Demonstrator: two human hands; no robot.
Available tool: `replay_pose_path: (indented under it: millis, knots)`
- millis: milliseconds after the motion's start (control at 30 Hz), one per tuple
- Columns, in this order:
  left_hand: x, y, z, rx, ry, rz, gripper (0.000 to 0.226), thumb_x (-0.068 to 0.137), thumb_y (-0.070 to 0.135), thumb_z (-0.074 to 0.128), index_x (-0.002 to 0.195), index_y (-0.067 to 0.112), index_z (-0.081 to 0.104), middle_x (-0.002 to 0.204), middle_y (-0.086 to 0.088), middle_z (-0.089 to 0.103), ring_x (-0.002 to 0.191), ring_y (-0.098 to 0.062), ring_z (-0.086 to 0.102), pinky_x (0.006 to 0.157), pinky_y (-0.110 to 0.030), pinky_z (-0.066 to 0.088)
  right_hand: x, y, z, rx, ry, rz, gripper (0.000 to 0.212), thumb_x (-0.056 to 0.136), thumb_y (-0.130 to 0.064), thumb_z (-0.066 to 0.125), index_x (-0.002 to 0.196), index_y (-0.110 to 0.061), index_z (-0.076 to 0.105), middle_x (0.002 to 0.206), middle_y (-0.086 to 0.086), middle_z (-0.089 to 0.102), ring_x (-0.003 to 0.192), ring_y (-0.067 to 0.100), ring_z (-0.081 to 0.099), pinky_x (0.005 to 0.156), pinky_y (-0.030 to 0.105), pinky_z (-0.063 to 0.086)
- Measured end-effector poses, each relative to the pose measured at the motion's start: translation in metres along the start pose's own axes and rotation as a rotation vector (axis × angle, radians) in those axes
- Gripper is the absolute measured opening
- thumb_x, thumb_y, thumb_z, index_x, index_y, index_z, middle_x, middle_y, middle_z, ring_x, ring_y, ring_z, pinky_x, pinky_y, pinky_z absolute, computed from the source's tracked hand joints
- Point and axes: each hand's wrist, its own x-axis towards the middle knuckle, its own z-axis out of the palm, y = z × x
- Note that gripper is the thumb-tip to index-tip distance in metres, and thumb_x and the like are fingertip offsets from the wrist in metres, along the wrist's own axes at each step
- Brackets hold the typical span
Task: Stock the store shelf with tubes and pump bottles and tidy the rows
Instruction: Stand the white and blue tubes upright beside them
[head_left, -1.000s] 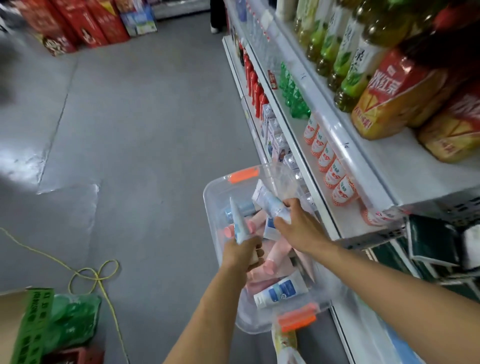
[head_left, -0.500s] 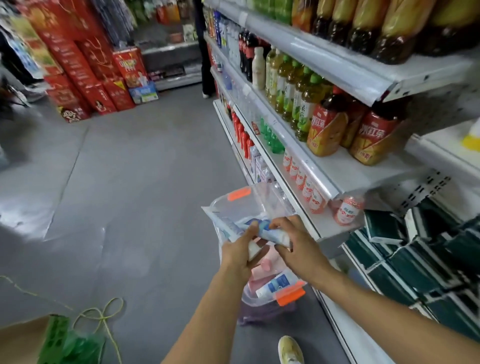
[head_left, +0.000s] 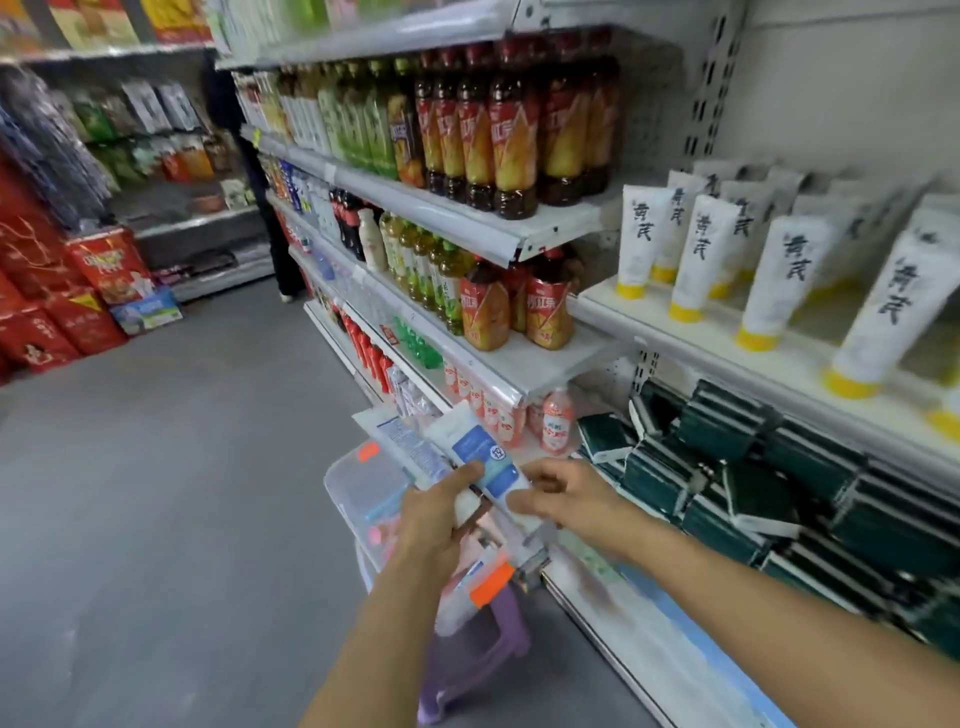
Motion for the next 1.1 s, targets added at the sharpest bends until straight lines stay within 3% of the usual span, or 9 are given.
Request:
replay_pose_path:
  millis: [133,200,267,467,600,700,833,933,1100]
  knots:
    - [-0.026,-0.006,0.035,0.117,-0.111,0.048,0.029,0.077,-0.01,0.069,0.105,-0.005,0.066,0.097,-0.022,0.073,0.086,-0.038,0.071,0.075,-0.048,0.059,-0.031,-0.01,-0.02,-0.074,0.027,-0.034,0.028,0.077,-0.015,0.079,0.104,-0.011,0.07,0.083,-0.001,0.072,0.071,0.007,0.066,0.066,0.024,0.054]
    - [-0.039,-0.01,0.051,0.157,-0.159,0.077,0.026,0.078,-0.01,0.069,0.103,-0.004,0.066,0.095,-0.02,0.074,0.084,-0.035,0.072,0.071,-0.042,0.06,-0.045,-0.011,-0.031,-0.127,0.051,-0.056,0.033,0.074,-0.021,0.08,0.105,-0.016,0.07,0.092,0.001,0.075,0.085,0.016,0.071,0.08,0.036,0.057]
    - [-0.05,-0.014,0.066,0.164,-0.202,0.097,0.025,0.078,-0.01,0.068,0.102,-0.004,0.066,0.095,-0.019,0.074,0.082,-0.034,0.072,0.07,-0.041,0.06,-0.062,-0.014,-0.046,-0.128,0.068,-0.091,0.03,0.075,-0.02,0.079,0.104,-0.019,0.069,0.096,0.0,0.075,0.087,0.013,0.07,0.081,0.031,0.055]
    - [-0.079,-0.033,0.123,0.204,-0.348,0.137,0.026,0.079,0.009,0.074,0.104,0.006,0.066,0.097,-0.015,0.074,0.089,-0.031,0.072,0.082,-0.048,0.058,-0.119,-0.017,-0.1,-0.114,0.176,-0.158,0.03,0.079,-0.017,0.077,0.107,-0.022,0.067,0.1,-0.004,0.073,0.087,0.007,0.068,0.078,0.023,0.053]
    - [-0.105,-0.056,0.165,0.256,-0.424,0.167,0.053,0.066,0.031,0.085,0.109,0.007,0.066,0.103,-0.014,0.074,0.097,-0.033,0.07,0.089,-0.051,0.054,-0.156,-0.01,-0.142,-0.105,0.279,-0.196,0.031,0.08,-0.021,0.077,0.109,-0.023,0.068,0.101,-0.007,0.073,0.09,0.006,0.068,0.081,0.022,0.054]
    - [-0.126,-0.07,0.189,0.292,-0.439,0.187,0.041,0.074,0.029,0.079,0.103,0.004,0.066,0.095,-0.013,0.075,0.087,-0.029,0.072,0.079,-0.042,0.059,-0.183,-0.007,-0.169,-0.111,0.329,-0.228,0.033,0.081,-0.021,0.077,0.112,-0.024,0.067,0.105,-0.004,0.073,0.097,0.014,0.069,0.089,0.033,0.055]
    - [-0.149,-0.085,0.214,0.295,-0.538,0.204,0.026,0.086,0.022,0.071,0.095,0.001,0.061,0.075,-0.014,0.066,0.064,-0.022,0.064,0.06,-0.033,0.057,-0.213,-0.006,-0.2,-0.093,0.419,-0.272,0.03,0.083,-0.014,0.075,0.107,-0.028,0.066,0.103,-0.008,0.074,0.094,0.007,0.069,0.084,0.023,0.054]
    - [-0.162,-0.095,0.232,0.315,-0.572,0.204,0.023,0.085,0.024,0.072,0.092,0.005,0.059,0.067,-0.006,0.063,0.059,-0.02,0.06,0.059,-0.035,0.057,-0.232,-0.008,-0.223,-0.127,0.499,-0.304,0.029,0.083,-0.013,0.075,0.103,-0.031,0.064,0.096,-0.011,0.073,0.086,-0.001,0.066,0.075,0.013,0.048]
    - [-0.179,-0.111,0.258,0.404,-0.621,0.212,0.027,0.083,0.032,0.072,0.091,0.009,0.059,0.064,-0.004,0.06,0.055,-0.018,0.058,0.053,-0.032,0.052,-0.251,-0.002,-0.265,-0.159,0.566,-0.302,0.03,0.085,-0.018,0.073,0.107,-0.034,0.062,0.106,-0.011,0.071,0.092,0.004,0.065,0.081,0.021,0.049]
